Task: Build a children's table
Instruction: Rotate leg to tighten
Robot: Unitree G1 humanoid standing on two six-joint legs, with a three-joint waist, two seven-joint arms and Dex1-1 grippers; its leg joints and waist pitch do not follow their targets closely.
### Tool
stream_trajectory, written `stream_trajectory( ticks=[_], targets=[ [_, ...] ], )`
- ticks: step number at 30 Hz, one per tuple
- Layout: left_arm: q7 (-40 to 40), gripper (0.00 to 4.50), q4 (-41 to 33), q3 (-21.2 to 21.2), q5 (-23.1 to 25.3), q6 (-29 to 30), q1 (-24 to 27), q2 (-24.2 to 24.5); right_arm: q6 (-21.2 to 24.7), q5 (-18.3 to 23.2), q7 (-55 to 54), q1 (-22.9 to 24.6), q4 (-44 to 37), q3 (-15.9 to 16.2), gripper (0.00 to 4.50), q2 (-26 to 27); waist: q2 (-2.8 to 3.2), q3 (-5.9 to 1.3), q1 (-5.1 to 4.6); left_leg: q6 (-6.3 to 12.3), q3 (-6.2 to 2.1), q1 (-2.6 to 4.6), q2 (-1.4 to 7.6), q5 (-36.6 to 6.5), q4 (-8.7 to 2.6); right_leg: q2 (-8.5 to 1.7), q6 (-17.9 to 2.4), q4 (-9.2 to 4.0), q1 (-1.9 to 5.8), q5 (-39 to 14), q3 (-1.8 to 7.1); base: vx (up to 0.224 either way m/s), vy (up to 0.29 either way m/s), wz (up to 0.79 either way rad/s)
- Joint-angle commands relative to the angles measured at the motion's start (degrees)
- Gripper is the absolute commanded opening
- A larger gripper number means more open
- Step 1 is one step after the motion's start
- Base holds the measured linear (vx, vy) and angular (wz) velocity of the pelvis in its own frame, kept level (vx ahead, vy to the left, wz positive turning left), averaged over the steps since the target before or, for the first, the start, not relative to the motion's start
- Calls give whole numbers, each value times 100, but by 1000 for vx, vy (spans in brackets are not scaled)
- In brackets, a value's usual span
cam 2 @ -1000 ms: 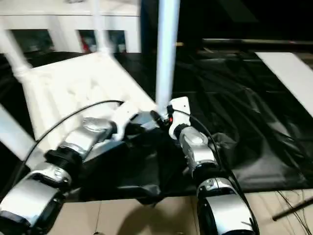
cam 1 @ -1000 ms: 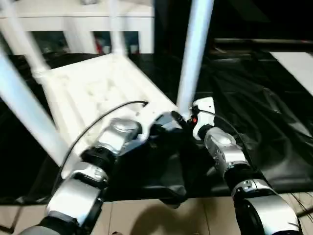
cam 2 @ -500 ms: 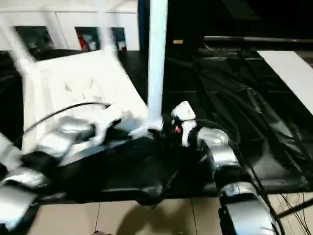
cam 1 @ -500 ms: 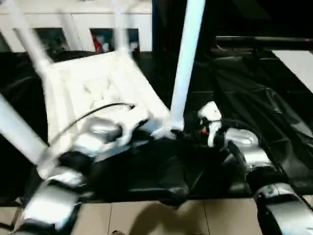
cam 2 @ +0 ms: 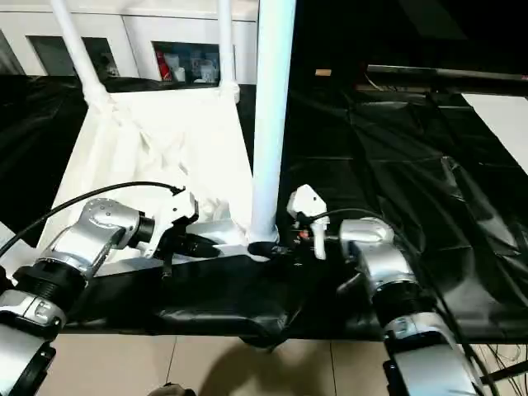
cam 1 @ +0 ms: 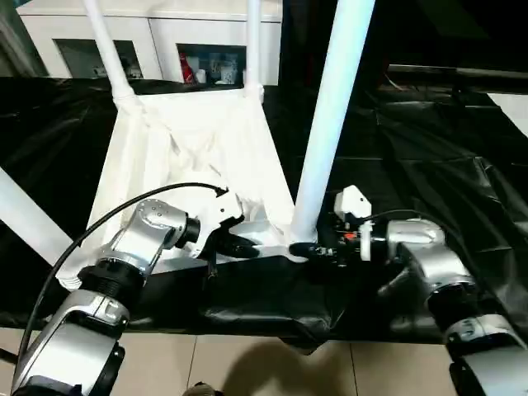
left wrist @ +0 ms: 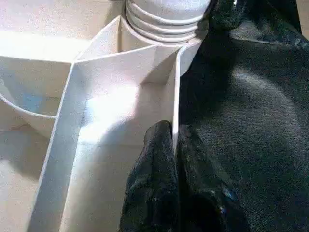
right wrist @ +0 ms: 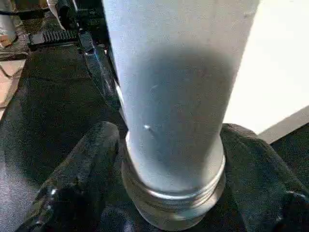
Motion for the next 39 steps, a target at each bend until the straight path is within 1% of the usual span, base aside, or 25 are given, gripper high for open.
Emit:
stream_trajectory(
  ticks=[1, 4, 10, 13, 14, 15, 16, 17, 18, 19, 20, 21, 22, 24, 25, 27, 28, 29, 30, 31, 33, 34, 35, 37, 39],
  targets=[
    [-64, 0, -167, 71, -184, -20, -17, -2, 46, -100, 179, 77, -67, 151, 293, -51, -61, -387, -34, 541, 62, 139, 70, -644, -341, -135, -1670, -268, 282, 328, 56, 0, 0, 0],
    [-88, 0, -207, 69, -201, 5, -2, 17, 109, -57, 201, 86, -119, 166, 270, -77, -63, -383, -40, 543, 59, 131, 70, -643, -344, -134, -1655, -269, 285, 279, 54, 0, 0, 0],
    [-106, 0, -199, 85, -197, 9, 12, 10, 193, -14, 248, 152, -178, 166, 261, -59, -74, -390, -30, 573, 61, 136, 67, -550, -333, -130, -1652, -259, 286, 362, 53, 0, 0, 0],
    [100, 0, -156, 120, -157, 60, 24, -84, 170, -60, -268, 129, 105, -10, 261, 133, -69, -383, -40, 560, 61, 125, 65, -585, -339, -139, -1662, -265, 281, 296, 53, 0, 0, 0],
    [100, 0, -156, 120, -157, 60, 24, -84, 170, -60, -268, 129, 105, -10, 260, 133, -71, -376, -51, 517, 60, 126, 64, -675, -346, -140, -1649, -277, 279, 161, 53, 0, 0, 0],
    [919, 0, 146, 213, 21, 113, -94, -360, 110, -185, -1871, -71, 811, -344, 260, 513, -59, -356, -72, 410, 52, 136, 61, -804, -368, -160, -1621, -312, 262, -75, 62, 0, 0, 0],
    [1070, 0, 201, 226, 55, 124, -116, -411, 119, -192, -2153, -105, 929, -408, 260, 580, -59, -356, -72, 410, 52, 136, 61, -804, -368, -160, -1621, -312, 262, -75, 62, 0, 0, 0],
    [1529, 0, 361, 273, 146, 199, -183, -569, 128, -218, -3008, -197, 1246, -587, 259, 776, -51, -299, -164, 94, 36, 152, 35, -1319, -433, -165, -1455, -399, 238, -959, 72, 0, 0, 0],
    [1771, 0, 438, 305, 178, 269, -221, -657, 140, -211, -3422, -236, 1356, -672, 259, 859, -60, -315, -231, -89, 12, 173, 47, -1501, -462, -175, -1337, -421, 246, -1339, 77, 0, 0, 0],
    [2035, 0, 527, 355, 190, 328, -267, -770, 186, -172, -3819, -274, 1445, -773, 259, 949, -52, -318, -256, -128, 8, 175, 46, -1520, -463, -168, -1302, -427, 239, -1383, 78, 0, 0, 0],
    [2212, 0, 588, 388, 197, 364, -299, -846, 232, -142, -4082, -296, 1491, -845, 259, 1010, -62, -319, -288, -137, 11, 179, 44, -1558, -464, -155, -1252, -447, 231, -1379, 85, 0, 0, 0],
    [2531, 0, 690, 480, 169, 476, -366, -1000, 285, -68, -4522, -342, 1552, -982, 259, 1130, -64, -325, -299, -86, 17, 162, 31, -1491, -447, -152, -1247, -446, 236, -1254, 91, 0, 0, 0],
    [2531, 0, 690, 480, 169, 476, -366, -1000, 285, -68, -4522, -342, 1552, -982, 259, 1130, -66, -328, -297, -27, 20, 162, 24, -1473, -443, -148, -1239, -459, 229, -1215, 91, 0, 0, 0],
    [3189, 0, 918, 618, 161, 585, -511, -1291, 295, 53, -5278, -437, 1645, -1214, 259, 1377, -57, -336, -305, 7, 22, 148, 22, -1383, -439, -142, -1250, -447, 236, -1080, 90, 0, 0, 0],
    [3359, 0, 981, 649, 163, 605, -550, -1362, 276, 77, -5451, -463, 1665, -1266, 259, 1441, -54, -343, -303, 6, 17, 143, 22, -1287, -436, -138, -1255, -432, 243, -938, 85, 0, 0, 0],
    [3706, 0, 1141, 708, 172, 546, -635, -1533, 100, 11, -5625, -558, 1712, -1263, 259, 1642, -59, -356, -301, 60, 23, 140, 11, -1232, -426, -135, -1271, -438, 243, -859, 78, 0, 0, 0],
    [3779, 0, 1188, 689, 209, 477, -658, -1611, -38, -115, -5435, -597, 1668, -1120, 259, 1753, -69, -358, -298, 91, 25, 135, 14, -1205, -423, -135, -1281, -436, 247, -789, 77, 0, 0, 0],
    [3784, 0, 1197, 688, 217, 472, -661, -1620, -61, -132, -5407, -605, 1674, -1096, 259, 1762, -58, -365, -288, 153, 22, 116, 12, -1112, -415, -137, -1303, -416, 265, -595, 73, 0, 0, 0],
    [3770, 0, 1216, 663, 255, 450, -665, -1640, -170, -210, -5279, -621, 1681, -992, 259, 1783, -51, -371, -287, 192, 23, 114, 12, -1065, -411, -137, -1325, -410, 266, -498, 70, 0, 0, 0],
    [3669, 0, 1173, 596, 301, 420, -628, -1623, -275, -214, -5032, -594, 1632, -934, 259, 1778, -62, -375, -280, 261, 27, 109, 12, -969, -401, -130, -1356, -394, 278, -301, 65, 0, 0, 0],
    [3547, 0, 1100, 558, 318, 439, -572, -1605, -332, -90, -4546, -540, 1502, -906, 259, 1750, -49, -369, -267, 379, 34, 118, 15, -986, -397, -134, -1410, -399, 281, -239, 62, 0, 0, 0],
    [3475, 0, 1059, 538, 321, 446, -544, -1585, -332, -39, -4348, -508, 1425, -901, 294, 1714, -54, -369, -261, 395, 33, 115, 18, -1006, -396, -139, -1419, -401, 289, -260, 60, 0, 0, 0],
    [3357, 0, 998, 491, 333, 443, -498, -1535, -326, 16, -4071, -450, 1282, -883, 294, 1631, -55, -369, -256, 428, 36, 114, 19, -998, -392, -141, -1433, -403, 292, -253, 63, 0, 0, 0],
    [3206, 0, 942, 440, 333, 419, -452, -1472, -313, 40, -3824, -397, 1138, -845, 331, 1510, -61, -372, -238, 495, 40, 109, 25, -951, -385, -142, -1445, -393, 304, -174, 66, 0, 0, 0],
    [3023, 0, 912, 403, 310, 343, -416, -1412, -299, 46, -3586, -364, 1044, -808, 337, 1375, -51, -363, -245, 485, 33, 115, 30, -998, -397, -144, -1458, -404, 292, -285, 60, 0, 0, 0]
  ],
)
